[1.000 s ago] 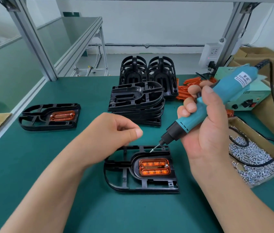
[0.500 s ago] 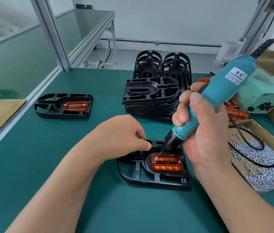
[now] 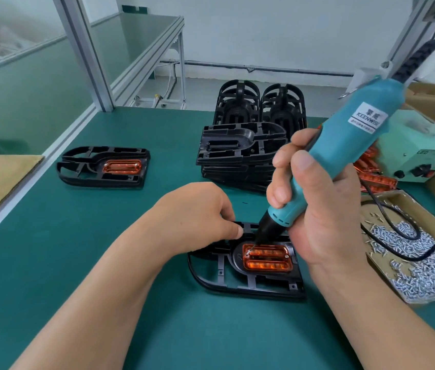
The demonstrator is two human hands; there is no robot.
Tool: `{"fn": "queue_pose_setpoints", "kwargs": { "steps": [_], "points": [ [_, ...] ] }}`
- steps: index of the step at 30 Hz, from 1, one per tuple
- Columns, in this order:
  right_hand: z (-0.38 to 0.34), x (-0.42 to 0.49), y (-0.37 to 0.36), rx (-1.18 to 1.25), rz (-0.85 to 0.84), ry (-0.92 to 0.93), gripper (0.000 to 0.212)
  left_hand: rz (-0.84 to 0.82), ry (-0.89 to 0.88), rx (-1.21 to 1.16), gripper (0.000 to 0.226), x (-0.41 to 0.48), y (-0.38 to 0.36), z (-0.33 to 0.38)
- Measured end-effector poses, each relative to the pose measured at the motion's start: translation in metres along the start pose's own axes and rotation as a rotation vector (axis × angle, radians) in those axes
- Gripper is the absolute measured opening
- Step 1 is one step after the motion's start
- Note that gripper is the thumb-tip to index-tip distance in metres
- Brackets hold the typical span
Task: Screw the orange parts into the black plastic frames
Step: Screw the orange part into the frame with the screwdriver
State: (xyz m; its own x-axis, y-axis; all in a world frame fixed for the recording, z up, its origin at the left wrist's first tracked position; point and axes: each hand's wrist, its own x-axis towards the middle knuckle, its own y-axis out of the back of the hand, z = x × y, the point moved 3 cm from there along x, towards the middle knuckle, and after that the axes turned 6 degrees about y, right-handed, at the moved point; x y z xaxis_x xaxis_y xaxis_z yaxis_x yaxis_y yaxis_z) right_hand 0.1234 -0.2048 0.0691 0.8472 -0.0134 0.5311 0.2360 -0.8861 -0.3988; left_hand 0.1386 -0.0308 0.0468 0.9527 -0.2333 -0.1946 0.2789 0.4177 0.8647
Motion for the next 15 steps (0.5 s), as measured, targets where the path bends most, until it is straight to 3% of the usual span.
{"fn": "queue_pose_setpoints", "kwargs": {
  "steps": [8, 15],
  "points": [
    [-0.001, -0.005, -0.020, -0.061, -0.223, 0.027, 0.028, 0.040, -0.001, 0.019, 0.028, -0.003, 0.000, 0.005],
    [0.006, -0.005, -0.023, -0.084, -0.252, -0.041, 0.035, 0.039, -0.005, 0.009, 0.028, -0.004, -0.001, 0.007]
  ]
}}
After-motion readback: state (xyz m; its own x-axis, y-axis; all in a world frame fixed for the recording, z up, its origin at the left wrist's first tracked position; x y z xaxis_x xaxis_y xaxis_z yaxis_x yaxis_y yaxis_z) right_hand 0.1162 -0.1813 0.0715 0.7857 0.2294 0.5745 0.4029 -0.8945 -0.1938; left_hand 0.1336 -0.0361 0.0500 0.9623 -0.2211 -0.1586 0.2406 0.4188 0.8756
